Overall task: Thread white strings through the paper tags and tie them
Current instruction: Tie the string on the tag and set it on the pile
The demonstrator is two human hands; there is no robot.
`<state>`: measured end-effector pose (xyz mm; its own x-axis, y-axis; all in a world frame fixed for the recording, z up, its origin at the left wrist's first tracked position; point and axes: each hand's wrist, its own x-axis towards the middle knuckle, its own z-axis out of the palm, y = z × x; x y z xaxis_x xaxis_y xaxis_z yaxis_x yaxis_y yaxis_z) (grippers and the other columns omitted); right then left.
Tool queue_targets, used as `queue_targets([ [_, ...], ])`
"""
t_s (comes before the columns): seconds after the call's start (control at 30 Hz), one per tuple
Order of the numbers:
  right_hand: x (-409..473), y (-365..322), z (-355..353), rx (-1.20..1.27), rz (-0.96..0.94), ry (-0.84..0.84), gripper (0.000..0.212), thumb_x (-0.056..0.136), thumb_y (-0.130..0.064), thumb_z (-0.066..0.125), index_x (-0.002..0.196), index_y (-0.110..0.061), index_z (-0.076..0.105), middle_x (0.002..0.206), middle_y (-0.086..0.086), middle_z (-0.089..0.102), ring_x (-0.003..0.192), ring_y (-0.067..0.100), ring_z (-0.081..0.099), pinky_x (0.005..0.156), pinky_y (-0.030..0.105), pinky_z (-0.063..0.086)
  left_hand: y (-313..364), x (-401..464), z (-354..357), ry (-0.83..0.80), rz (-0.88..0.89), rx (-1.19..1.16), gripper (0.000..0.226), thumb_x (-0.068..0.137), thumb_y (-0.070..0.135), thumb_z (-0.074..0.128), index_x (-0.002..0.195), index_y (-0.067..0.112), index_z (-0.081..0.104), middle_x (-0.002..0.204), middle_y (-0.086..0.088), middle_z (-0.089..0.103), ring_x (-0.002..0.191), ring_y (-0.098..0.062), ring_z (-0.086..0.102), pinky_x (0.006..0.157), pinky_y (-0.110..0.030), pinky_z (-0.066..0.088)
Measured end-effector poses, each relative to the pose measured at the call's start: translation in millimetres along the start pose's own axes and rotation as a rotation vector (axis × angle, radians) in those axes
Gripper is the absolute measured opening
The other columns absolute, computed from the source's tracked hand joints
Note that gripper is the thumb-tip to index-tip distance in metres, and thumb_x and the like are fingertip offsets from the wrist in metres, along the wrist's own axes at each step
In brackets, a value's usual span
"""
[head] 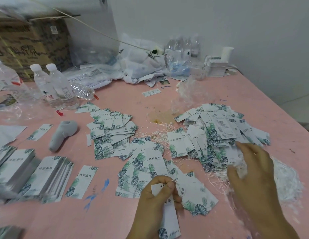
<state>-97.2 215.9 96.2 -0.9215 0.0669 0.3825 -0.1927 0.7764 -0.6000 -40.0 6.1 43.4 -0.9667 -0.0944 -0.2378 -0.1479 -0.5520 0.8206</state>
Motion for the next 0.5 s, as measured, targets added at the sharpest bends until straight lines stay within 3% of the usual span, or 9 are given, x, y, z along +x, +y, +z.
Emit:
queue_targets([
  [0.07, -11, -16, 7, 0.168, -0.083, -0.064, 0.038, 0.085, -0.022, 0.063, 0.114, -0.045, 0.058, 0.119, -0.031, 0.041, 0.108, -0.009, 0.041, 0.088, 0.025, 0.041, -1, 0, 0, 0.001, 0.005, 0.01, 0.01, 0.071, 0.013, 0.076, 0.075, 0.006, 0.069, 0.064, -0.026, 0.059, 0.052, -0.03, 0.06, 0.05, -0.035, 0.054],
  [0.17, -30, -34, 28, 0.375, -0.046, -0.461, 0.035, 0.082, -0.041, 0.064, 0.11, -0.059, 0.053, 0.115, -0.041, 0.049, 0.104, -0.015, 0.048, 0.079, 0.012, 0.041, -3, 1, 0, 0.0, 0.023, 0.055, 0.007, 0.071, 0.014, 0.075, 0.074, 0.01, 0.07, 0.064, -0.024, 0.061, 0.051, -0.028, 0.06, 0.05, -0.034, 0.054],
  [0.23, -39, -39, 40, 0.428, -0.014, -0.591, 0.038, 0.084, -0.036, 0.071, 0.113, -0.054, 0.055, 0.11, -0.036, 0.057, 0.099, -0.01, 0.054, 0.077, 0.009, 0.043, -4, 1, 0, 0.004, 0.045, 0.099, 0.003, 0.07, 0.015, 0.074, 0.07, 0.014, 0.071, 0.064, -0.02, 0.064, 0.049, -0.026, 0.06, 0.048, -0.031, 0.053],
  [0.33, -40, -40, 45, 0.572, 0.073, -0.55, 0.03, 0.085, -0.014, 0.073, 0.097, -0.041, 0.07, 0.087, -0.016, 0.071, 0.075, 0.0, 0.064, 0.07, 0.008, 0.046, -3, 2, 0, 0.007, 0.054, 0.091, 0.008, 0.071, 0.017, 0.076, 0.074, 0.012, 0.07, 0.061, -0.024, 0.06, 0.048, -0.027, 0.058, 0.049, -0.033, 0.052],
  [0.5, -32, -38, 38, 0.793, 0.213, -0.654, 0.031, 0.089, -0.002, 0.066, 0.092, -0.032, 0.076, 0.073, 0.005, 0.074, 0.066, 0.009, 0.067, 0.064, 0.017, 0.05, -2, 2, -3, 0.015, 0.047, 0.062, 0.017, 0.074, 0.02, 0.077, 0.081, 0.008, 0.067, 0.063, -0.026, 0.058, 0.05, -0.029, 0.057, 0.055, -0.042, 0.053],
])
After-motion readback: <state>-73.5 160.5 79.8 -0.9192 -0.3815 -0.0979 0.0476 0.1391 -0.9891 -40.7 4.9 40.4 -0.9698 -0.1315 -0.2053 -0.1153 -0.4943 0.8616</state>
